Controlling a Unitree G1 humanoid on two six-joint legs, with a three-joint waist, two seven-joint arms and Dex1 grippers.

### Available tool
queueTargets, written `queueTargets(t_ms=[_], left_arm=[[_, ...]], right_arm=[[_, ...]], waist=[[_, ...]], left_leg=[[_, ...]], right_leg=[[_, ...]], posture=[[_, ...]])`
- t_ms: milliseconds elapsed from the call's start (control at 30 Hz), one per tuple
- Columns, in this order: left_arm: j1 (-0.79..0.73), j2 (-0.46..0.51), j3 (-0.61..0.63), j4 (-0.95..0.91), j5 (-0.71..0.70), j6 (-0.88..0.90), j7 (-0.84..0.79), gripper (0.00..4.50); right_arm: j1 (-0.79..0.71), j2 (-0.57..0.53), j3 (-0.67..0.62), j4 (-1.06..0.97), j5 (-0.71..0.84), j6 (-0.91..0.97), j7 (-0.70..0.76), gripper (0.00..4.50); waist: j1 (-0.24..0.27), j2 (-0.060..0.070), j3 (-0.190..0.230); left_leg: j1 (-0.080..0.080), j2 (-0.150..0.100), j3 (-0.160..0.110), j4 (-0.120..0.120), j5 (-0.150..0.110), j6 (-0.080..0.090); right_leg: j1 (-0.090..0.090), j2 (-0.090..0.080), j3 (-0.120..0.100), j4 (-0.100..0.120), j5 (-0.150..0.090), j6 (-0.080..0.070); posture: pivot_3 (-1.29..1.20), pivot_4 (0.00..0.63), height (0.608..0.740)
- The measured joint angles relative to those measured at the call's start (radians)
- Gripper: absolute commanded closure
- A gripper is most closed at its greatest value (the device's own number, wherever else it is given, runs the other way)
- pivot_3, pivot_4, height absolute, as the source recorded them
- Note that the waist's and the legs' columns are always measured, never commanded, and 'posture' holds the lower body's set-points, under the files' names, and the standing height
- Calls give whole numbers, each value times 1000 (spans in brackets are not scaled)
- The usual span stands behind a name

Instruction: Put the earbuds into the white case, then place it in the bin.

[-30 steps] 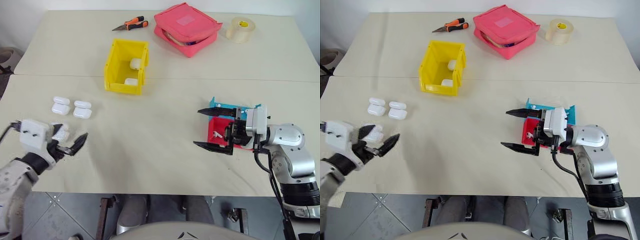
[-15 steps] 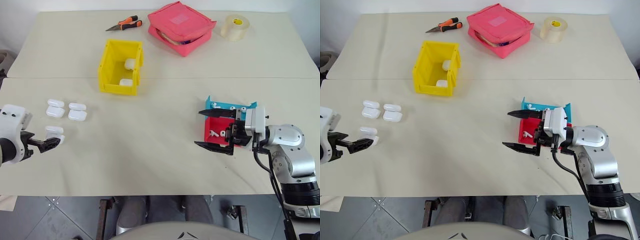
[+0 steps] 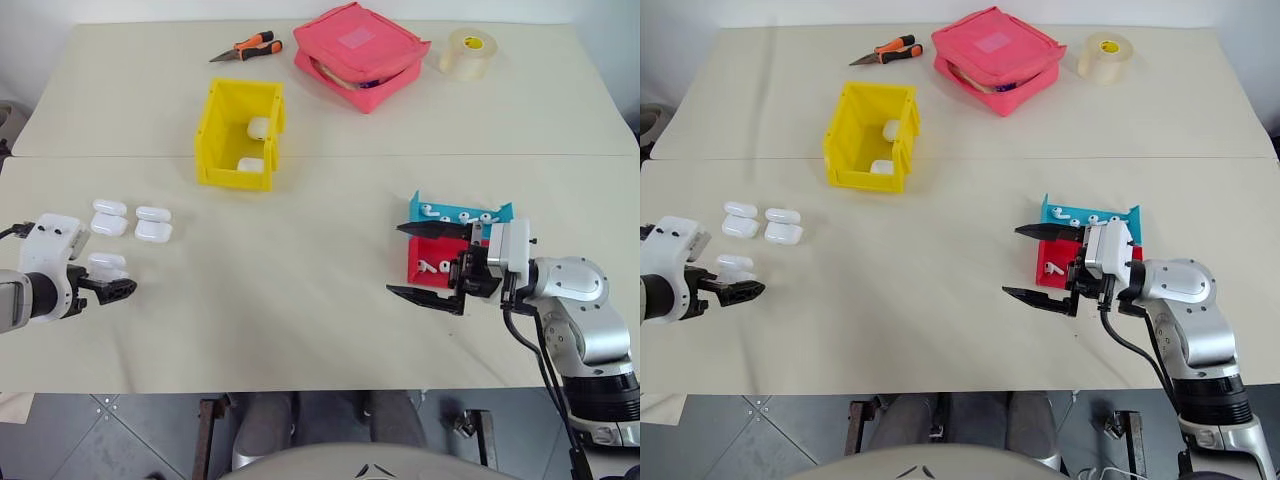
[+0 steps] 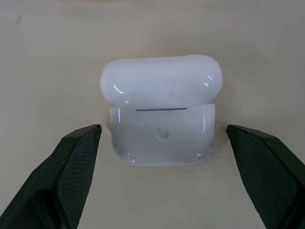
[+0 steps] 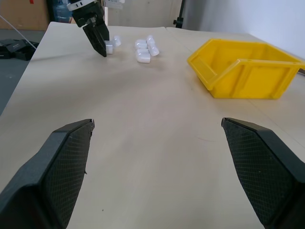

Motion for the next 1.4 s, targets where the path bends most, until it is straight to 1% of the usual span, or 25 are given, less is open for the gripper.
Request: queueTargets(t_ms=[67, 100, 167, 267, 300, 433, 500, 533, 633, 667, 767, 833, 900, 967, 1000, 1100, 1200, 1300, 1400], left_arm=[[-1, -5, 2, 0, 2, 3, 0, 24], [-1, -9, 5, 0, 3, 4, 0, 211], [-1, -19, 7, -1, 4, 2, -3, 664], [0, -34, 9, -1, 4, -11, -8, 1595], [1, -34, 9, 1, 4, -14, -8, 1738], [12, -56, 37, 6, 8, -19, -8, 1738], [30, -92, 78, 3, 9, -40, -10, 1738], [48, -121, 106, -1, 8, -78, -21, 1738], [133, -199, 174, -28, -8, -247, -107, 1738], [191, -218, 204, -57, -13, -329, -166, 1738], [293, -272, 264, -106, -27, -552, -321, 1738], [319, -308, 278, -119, -38, -672, -401, 1738], [312, -347, 277, -122, -52, -770, -456, 1738], [276, -392, 245, -124, -61, -871, -497, 1738], [250, -415, 206, -127, -63, -921, -521, 1738], [144, -492, 54, -130, -64, -1006, -561, 1738], [33, -572, -115, -114, -61, -1074, -596, 1738], [-81, -670, -244, -41, -54, -1146, -638, 1738], [-186, -776, -366, 100, -17, -1262, -707, 1738]], right_arm=[[1, 0, 0, -7, 0, 0, -3, 0], [1, 0, 0, -10, 0, 0, -5, 0], [2, 0, 0, -12, 0, -1, -9, 0], [3, 0, 0, -12, -1, -1, -12, 0], [3, 0, 0, -12, -1, -1, -12, 0], [2, 0, 0, -12, -1, -1, -12, 0], [1, 0, 0, -11, -1, -1, -11, 0], [0, -1, -1, -9, -2, -1, -11, 0], [-4, -4, -2, -5, -2, -1, -10, 0], [-5, -5, -4, -3, -2, -1, -10, 0], [-6, -9, -8, 8, -2, 0, -9, 0], [-6, -14, -8, 12, -2, 2, -10, 0], [-4, -19, -10, 12, -1, 7, -12, 0], [5, -31, -25, 11, -1, 19, -18, 0], [13, -40, -39, 8, -1, 22, -23, 0], [51, -62, -83, -15, -1, 31, -44, 0], [109, -87, -134, -50, 0, 43, -68, 0], [203, -107, -216, -88, 0, 52, -97, 0], [340, -123, -342, -154, 0, 63, -119, 0]], waist=[[0, 0, 0], [0, 0, 0], [1, 0, 0], [1, 0, 0], [1, 1, 0], [0, 1, 0], [1, 2, 0], [1, 2, 0], [1, 0, 0], [-1, -1, 0], [0, -1, 0], [3, -1, 0], [10, -1, 0], [18, -1, 0], [23, -1, 0], [31, 0, 0], [26, -1, 0], [28, 0, -1], [30, 0, -1]], left_leg=[[0, 0, 0, 0, 0, 0], [0, 0, 0, 0, 0, 0], [0, 0, 0, 0, 0, 0], [0, 0, 0, 1, 0, 0], [0, 0, 0, 1, 0, -1], [1, 1, 1, 1, 1, -1], [1, 1, 1, 1, 1, -1], [1, 1, 1, 1, 1, -1], [0, 2, 0, 1, 1, -1], [-1, 4, 0, 1, 0, -2], [-1, 6, 1, 1, 0, -2], [-1, 7, 1, 1, 0, -2], [-1, 7, 1, 3, 0, -2], [0, 7, 1, 3, 0, -2], [0, 6, 1, 3, 0, -1], [0, 1, -1, 3, 0, -1], [0, 0, 0, 3, 0, 0], [0, -1, 1, 3, 0, 0], [0, -1, 10, 4, 1, 1]], right_leg=[[0, 0, 0, 0, 0, 0], [0, 0, 0, 0, 0, 0], [0, 0, 0, 0, 0, 0], [0, 0, 0, 1, 0, 0], [0, 0, 0, 1, 0, 0], [0, 0, 1, 3, 0, -1], [0, 0, 1, 3, -1, -1], [-1, 0, 1, 4, -1, -1], [-1, 0, 0, 2, -1, -1], [-1, 0, 0, 1, -1, -1], [-1, 0, 0, -1, -1, -1], [-1, 0, -1, -1, -1, -1], [0, 0, -2, -2, -1, -2], [1, 0, -2, -1, -1, -1], [2, 0, -2, -1, -1, -1], [3, -1, -3, 0, 0, -1], [3, -1, -3, -1, 0, -1], [4, 0, -4, -1, 0, 0], [5, 0, -4, -1, 1, 1]], posture=[[0, 150, 740], [0, 150, 740], [0, 150, 740], [0, 150, 740], [0, 150, 740], [0, 150, 740], [0, 150, 740], [0, 150, 740], [0, 150, 740], [0, 150, 740], [0, 150, 740], [0, 150, 740], [0, 150, 740], [0, 150, 740], [0, 150, 740], [0, 150, 740], [0, 150, 740], [0, 150, 740], [0, 150, 740]])
